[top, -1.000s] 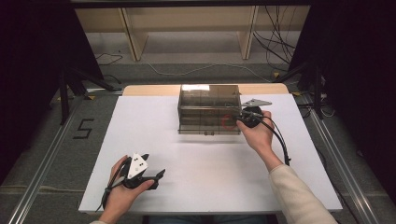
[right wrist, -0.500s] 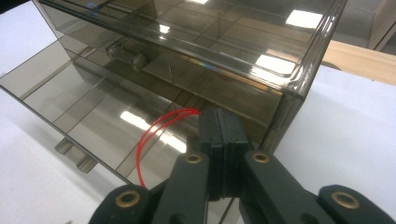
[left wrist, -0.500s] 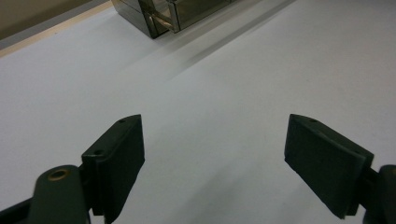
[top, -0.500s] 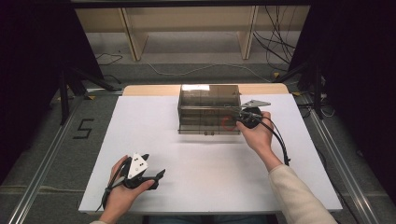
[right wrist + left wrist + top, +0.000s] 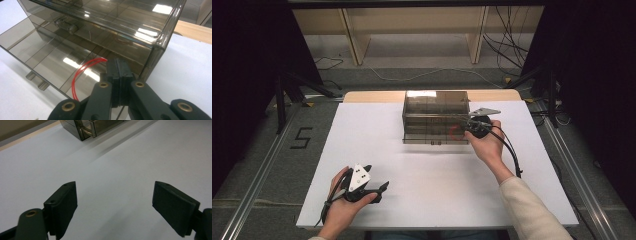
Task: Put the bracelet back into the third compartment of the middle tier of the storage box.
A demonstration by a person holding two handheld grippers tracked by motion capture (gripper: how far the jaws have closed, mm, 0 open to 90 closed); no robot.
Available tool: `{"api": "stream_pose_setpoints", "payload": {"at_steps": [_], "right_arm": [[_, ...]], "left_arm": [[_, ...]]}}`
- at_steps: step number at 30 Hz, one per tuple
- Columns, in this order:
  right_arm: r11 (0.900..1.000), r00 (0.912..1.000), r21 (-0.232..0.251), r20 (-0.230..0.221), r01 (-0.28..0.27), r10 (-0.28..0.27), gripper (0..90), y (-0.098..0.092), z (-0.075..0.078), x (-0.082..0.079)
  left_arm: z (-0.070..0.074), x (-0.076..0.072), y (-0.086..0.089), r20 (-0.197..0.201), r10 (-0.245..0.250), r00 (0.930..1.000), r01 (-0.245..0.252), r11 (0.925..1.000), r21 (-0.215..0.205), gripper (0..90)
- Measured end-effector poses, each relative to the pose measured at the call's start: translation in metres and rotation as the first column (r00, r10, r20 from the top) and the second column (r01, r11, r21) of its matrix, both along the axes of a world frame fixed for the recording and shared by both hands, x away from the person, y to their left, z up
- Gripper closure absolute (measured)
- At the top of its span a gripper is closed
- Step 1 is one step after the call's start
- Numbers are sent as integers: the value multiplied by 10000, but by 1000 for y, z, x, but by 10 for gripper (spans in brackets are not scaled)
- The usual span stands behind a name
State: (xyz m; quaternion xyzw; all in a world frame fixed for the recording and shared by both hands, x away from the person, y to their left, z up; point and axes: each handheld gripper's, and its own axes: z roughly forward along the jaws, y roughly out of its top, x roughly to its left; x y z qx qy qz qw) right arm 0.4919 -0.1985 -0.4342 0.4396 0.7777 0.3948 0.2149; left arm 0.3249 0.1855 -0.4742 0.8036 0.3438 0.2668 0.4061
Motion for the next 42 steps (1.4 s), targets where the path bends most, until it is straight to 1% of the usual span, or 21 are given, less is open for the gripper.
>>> {"api": "stream_pose_setpoints", "payload": {"at_steps": [5, 7, 8, 10, 11, 12, 21, 28, 35, 38, 39, 42], "right_arm": [[10000, 9999, -73, 98, 58, -57, 900, -1, -1, 1], [9999, 9997, -61, 214, 136, -134, 900, -1, -1, 1], [9999, 9996, -44, 263, 133, -131, 900, -1, -1, 1], [9999, 9995, -47, 296, 138, -137, 900, -1, -2, 2], [9998, 9995, -85, 279, 154, -152, 900, -1, -2, 2], [9998, 9995, -70, 254, 169, -167, 900, -1, -2, 3], [9998, 10000, -188, -20, 15, -15, 900, 3, -7, 3], [9994, 9998, -340, -156, -99, 94, 900, 5, -9, 3], [9984, 9989, -486, -395, -283, 263, 900, 6, -12, 3], [9978, 9984, -575, -460, -345, 318, 900, 7, -13, 4], [9970, 9982, -672, -476, -395, 363, 900, 6, -13, 4], [9967, 9979, -710, -528, -400, 363, 900, 7, -14, 4]], "left_arm": [[0, 0, 0, -10, -1, 10000, 1, 10000, -1, 199], [0, 0, 0, -6, 13, 10000, -13, 10000, -43, 198], [0, 0, 0, -15, -16, 10000, 16, 10000, 18, 198], [0, 0, -1, -9, 3, 10000, -3, 10000, -29, 198], [0, 0, 0, -28, -33, 10000, 33, 10000, 60, 199], [0, 0, 0, -18, -8, 10000, 8, 10000, 6, 198], [0, 0, 0, -7, -13, 10000, 13, 10000, 3, 199], [0, 0, 0, -11, -18, 10000, 18, 10000, 3, 198], [0, 0, 0, -8, -19, 10000, 19, 10000, 4, 199], [0, 0, 0, -5, -20, 10000, 20, 10000, 6, 199], [0, 0, 0, -8, -18, 10000, 18, 10000, -1, 198], [0, 0, 0, -10, -22, 10000, 22, 10000, 1, 199]]}}
